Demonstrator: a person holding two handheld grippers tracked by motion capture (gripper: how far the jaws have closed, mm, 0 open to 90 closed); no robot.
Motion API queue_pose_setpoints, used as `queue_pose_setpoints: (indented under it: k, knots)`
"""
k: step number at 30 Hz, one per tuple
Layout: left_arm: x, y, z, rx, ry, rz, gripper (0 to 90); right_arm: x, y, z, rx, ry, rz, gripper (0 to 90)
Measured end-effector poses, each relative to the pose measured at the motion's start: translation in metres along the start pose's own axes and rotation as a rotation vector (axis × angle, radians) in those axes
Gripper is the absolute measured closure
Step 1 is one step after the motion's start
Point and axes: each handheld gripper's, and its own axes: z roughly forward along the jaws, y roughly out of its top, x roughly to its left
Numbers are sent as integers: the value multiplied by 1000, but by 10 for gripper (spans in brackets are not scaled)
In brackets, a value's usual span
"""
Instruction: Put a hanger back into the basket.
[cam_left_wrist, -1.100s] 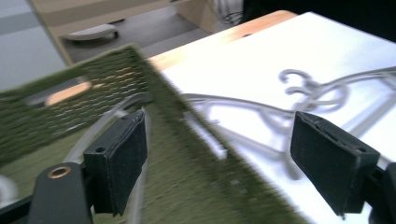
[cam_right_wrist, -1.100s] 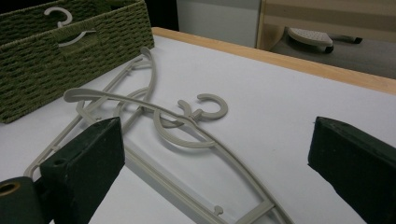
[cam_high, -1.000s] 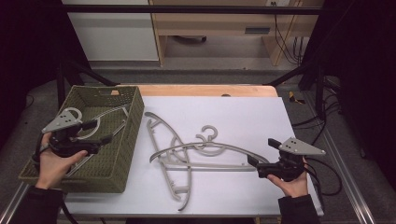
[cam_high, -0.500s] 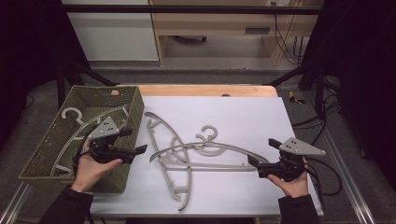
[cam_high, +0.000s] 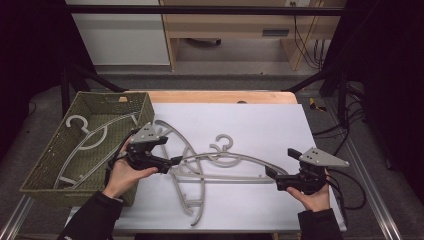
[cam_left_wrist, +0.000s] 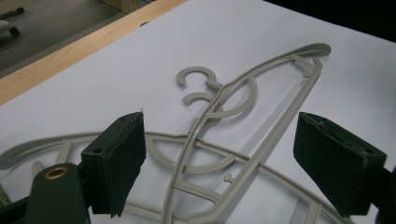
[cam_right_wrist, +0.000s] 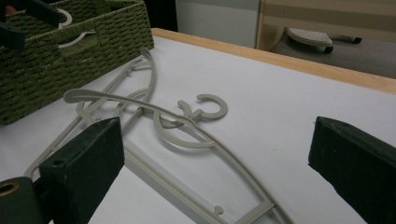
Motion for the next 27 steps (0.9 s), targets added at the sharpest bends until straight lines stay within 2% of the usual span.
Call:
queue_pose_setpoints:
  k: [11, 16, 23, 26, 27]
  knots:
    - [-6, 21, 40, 120, -10, 58, 192, 0, 0, -1, -3, 14, -3, 40]
    - [-4, 27, 61, 180, -27, 63, 209, 0, 0, -1, -3, 14, -2, 40]
    - [-4, 29, 81, 202, -25, 42, 242, -1, 1, -3, -13, 19, 0, 42]
    - [-7, 32, 85, 211, -36, 59, 258, -1, 0, -3, -10, 20, -3, 42]
    - [-9, 32, 87, 210, -39, 54, 261, -1, 0, -3, -10, 21, -3, 42]
